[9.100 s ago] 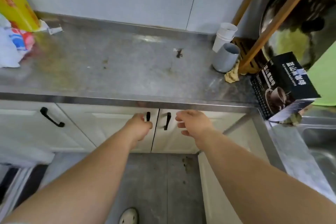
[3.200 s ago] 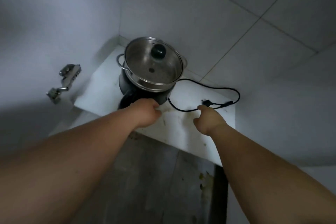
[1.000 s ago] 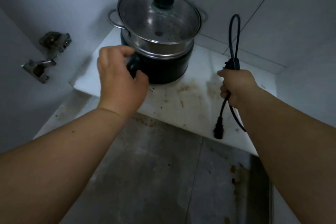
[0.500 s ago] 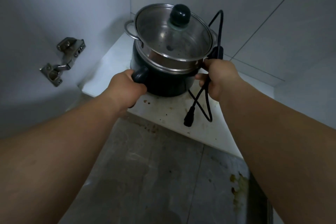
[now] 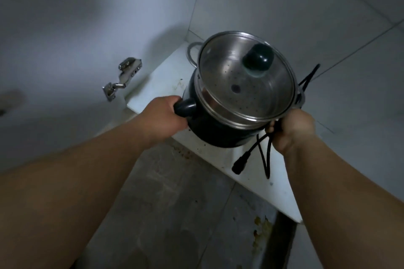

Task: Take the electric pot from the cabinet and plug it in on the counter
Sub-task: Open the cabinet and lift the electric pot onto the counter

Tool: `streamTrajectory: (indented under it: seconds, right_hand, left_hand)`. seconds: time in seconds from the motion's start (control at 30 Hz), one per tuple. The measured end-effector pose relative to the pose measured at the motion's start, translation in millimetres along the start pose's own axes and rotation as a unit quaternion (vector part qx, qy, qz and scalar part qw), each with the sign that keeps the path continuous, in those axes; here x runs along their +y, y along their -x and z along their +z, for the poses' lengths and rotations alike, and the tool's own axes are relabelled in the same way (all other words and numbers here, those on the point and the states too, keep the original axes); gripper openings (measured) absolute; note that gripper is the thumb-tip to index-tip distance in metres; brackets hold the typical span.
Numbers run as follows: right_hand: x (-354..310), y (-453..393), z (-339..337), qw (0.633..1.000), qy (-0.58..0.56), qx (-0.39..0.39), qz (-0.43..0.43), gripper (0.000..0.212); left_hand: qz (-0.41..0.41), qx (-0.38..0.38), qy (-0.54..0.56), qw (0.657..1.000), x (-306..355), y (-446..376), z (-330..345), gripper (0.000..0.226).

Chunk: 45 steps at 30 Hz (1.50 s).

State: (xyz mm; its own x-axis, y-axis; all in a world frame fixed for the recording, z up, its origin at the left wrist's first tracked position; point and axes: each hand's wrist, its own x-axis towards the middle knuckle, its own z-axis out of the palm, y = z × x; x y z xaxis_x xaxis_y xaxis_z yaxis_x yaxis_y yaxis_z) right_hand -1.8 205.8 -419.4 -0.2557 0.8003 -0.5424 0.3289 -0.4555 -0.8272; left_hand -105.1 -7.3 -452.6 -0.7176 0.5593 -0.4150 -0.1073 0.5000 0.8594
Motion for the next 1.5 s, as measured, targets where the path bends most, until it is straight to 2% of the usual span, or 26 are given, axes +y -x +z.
streamTrajectory:
  seconds: [0.1,0.23,0.43,0.57,0.73,0.97,1.13,1.3,1.5]
  right_hand:
    - [-16.1,41.8,-10.3,0.999,0.028,-0.006,0.033,0.032]
    - [-29.0,98.3,-21.6,0.996,0.065,0.001,0.068,0.031]
    - [-58.2,194.0,-41.7,0.991,0.070,0.036,0.107,0.025]
    - [-77.1,263.2,-62.7,0.986,0.073,0.060,0.140,0.024]
    - [-95.2,339.0,-86.5,0.984,0.030,0.066,0.164,0.027]
    - [-114.0,412.0,-129.5,0.989,0.007,0.032,0.143,0.022]
    - [-133.1,460.3,-175.8,0.996,0.027,-0.002,0.082,0.017]
    - [-170.2,512.3,-211.1,0.999,0.020,-0.015,0.034,0.016]
    - [-235.6,568.2,-239.3,0.997,0.059,-0.041,-0.030,0.019]
  left_hand:
    - [-0.013,-0.014,-0.045,0.999,25.6,33.0,-19.9,0.017]
    - [-0.040,-0.024,-0.076,0.996,56.3,80.9,-47.4,0.033]
    - [-0.074,-0.046,-0.079,0.993,111.2,163.0,-90.5,0.035]
    - [-0.087,-0.072,-0.148,0.983,150.4,213.2,-118.5,0.031]
    - [-0.079,-0.106,-0.168,0.977,193.1,271.3,-147.0,0.029]
    - [-0.035,-0.076,-0.215,0.973,223.2,349.9,-155.1,0.024]
    - [-0.003,-0.035,-0.219,0.975,262.0,411.0,-154.8,0.004]
    - [0.029,-0.011,-0.195,0.980,308.9,460.2,-164.0,0.018]
    - [0.066,-0.003,-0.137,0.988,368.3,500.3,-182.4,0.016]
